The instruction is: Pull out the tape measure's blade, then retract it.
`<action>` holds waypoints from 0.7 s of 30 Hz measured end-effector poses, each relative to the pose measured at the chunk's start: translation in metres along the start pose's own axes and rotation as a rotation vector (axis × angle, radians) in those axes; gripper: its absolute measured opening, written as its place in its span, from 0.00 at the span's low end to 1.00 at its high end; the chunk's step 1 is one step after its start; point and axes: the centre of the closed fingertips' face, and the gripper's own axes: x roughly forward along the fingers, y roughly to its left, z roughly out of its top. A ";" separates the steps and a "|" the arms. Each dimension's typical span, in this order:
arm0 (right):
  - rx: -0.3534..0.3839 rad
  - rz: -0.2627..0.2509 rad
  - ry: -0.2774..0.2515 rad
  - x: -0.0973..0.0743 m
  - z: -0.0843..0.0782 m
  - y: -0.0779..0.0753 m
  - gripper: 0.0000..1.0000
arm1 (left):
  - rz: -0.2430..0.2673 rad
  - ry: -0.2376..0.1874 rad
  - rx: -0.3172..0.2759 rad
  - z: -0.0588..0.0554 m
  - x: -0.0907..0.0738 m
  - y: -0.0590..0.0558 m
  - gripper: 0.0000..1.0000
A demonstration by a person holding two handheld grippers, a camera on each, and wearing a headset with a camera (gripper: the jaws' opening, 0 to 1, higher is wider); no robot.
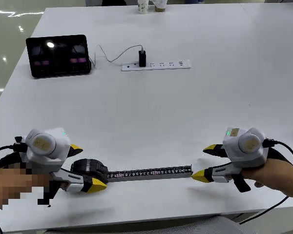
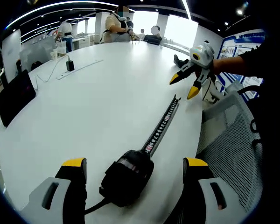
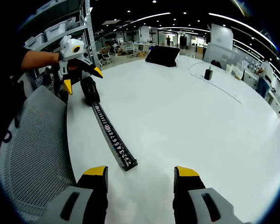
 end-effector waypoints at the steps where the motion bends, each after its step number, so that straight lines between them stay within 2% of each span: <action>1: 0.008 -0.001 -0.001 0.000 -0.001 0.000 0.56 | 0.013 -0.014 -0.009 0.002 0.000 0.002 0.85; 6: 0.023 -0.012 -0.012 -0.003 -0.009 0.003 0.59 | 0.042 -0.025 -0.024 -0.002 -0.001 0.007 0.86; 11: 0.021 -0.032 -0.035 -0.012 -0.009 0.006 0.63 | 0.059 -0.033 -0.049 -0.007 -0.004 0.010 0.86; 14: 0.029 -0.046 -0.043 -0.018 -0.012 0.006 0.68 | 0.072 -0.055 -0.080 -0.009 -0.008 0.011 0.87; 21: 0.040 -0.062 -0.051 -0.027 -0.017 0.003 0.73 | 0.089 -0.083 -0.099 -0.015 -0.016 0.013 0.94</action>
